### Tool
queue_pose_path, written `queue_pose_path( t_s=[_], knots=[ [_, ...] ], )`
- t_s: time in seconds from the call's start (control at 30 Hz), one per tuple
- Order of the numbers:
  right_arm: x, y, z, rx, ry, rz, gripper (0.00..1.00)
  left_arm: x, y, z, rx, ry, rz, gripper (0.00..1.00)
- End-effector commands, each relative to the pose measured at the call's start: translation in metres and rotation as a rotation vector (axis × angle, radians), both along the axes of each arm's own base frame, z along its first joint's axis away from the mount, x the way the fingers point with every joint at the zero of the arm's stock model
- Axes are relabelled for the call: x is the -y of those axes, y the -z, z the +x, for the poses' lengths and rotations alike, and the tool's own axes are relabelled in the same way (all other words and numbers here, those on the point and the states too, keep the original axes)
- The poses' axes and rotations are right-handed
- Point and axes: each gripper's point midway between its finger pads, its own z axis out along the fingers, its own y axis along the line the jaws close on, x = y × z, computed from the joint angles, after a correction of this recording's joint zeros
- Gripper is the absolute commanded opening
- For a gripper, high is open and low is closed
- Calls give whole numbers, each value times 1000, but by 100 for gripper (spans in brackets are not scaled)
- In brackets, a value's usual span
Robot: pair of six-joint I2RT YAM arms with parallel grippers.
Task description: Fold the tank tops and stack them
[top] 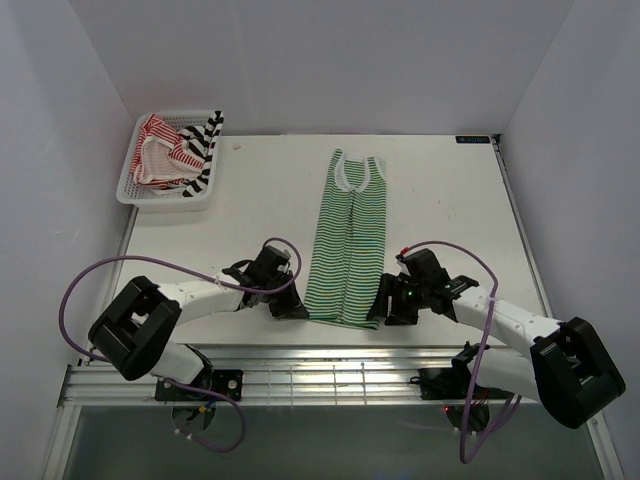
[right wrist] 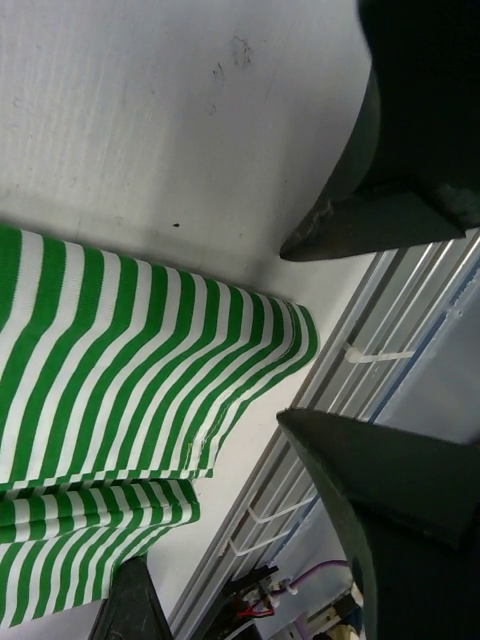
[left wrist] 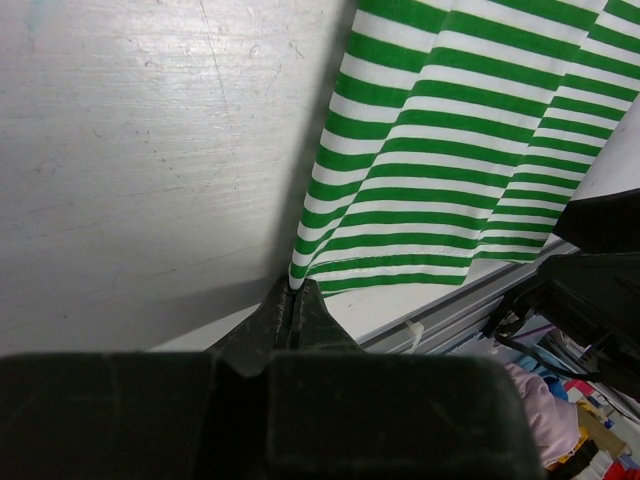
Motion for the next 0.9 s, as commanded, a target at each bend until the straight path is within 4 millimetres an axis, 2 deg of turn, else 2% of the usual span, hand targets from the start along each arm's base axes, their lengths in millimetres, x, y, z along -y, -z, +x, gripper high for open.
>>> queue_pose_path(
  t_s=[0.0,0.07,0.1,0.27,0.47,0.5,0.53,0.63,0.77,0.87],
  knots=[
    [-3,4,-6,-30,-2,8,64,-1,-7,1,14,-15,19,0],
    [-1,8,-9,-48,5,-7,56,0,-10,1,24,-15,12,0],
    [0,9,-10,-49,8,-14,48,0,-10,1,26,-17,14,0],
    [-5,12,-10,-56,-4,0,42,4,-11,0,31,2,14,0],
    [-12,4,-6,-36,-20,17,19,13,-20,1,56,17,-4,0],
    [-13,2,-5,-32,-22,20,11,14,-24,3,64,16,-15,0],
    [-16,-4,0,-14,-20,31,8,16,-27,3,69,18,-21,0],
    [-18,-12,6,17,-18,36,8,21,-39,7,88,18,-50,0],
    [-22,-34,25,83,-17,21,8,27,-57,16,133,3,-78,0],
    [-19,-39,35,111,-5,-19,8,31,-71,30,183,-13,-75,0]
  ],
)
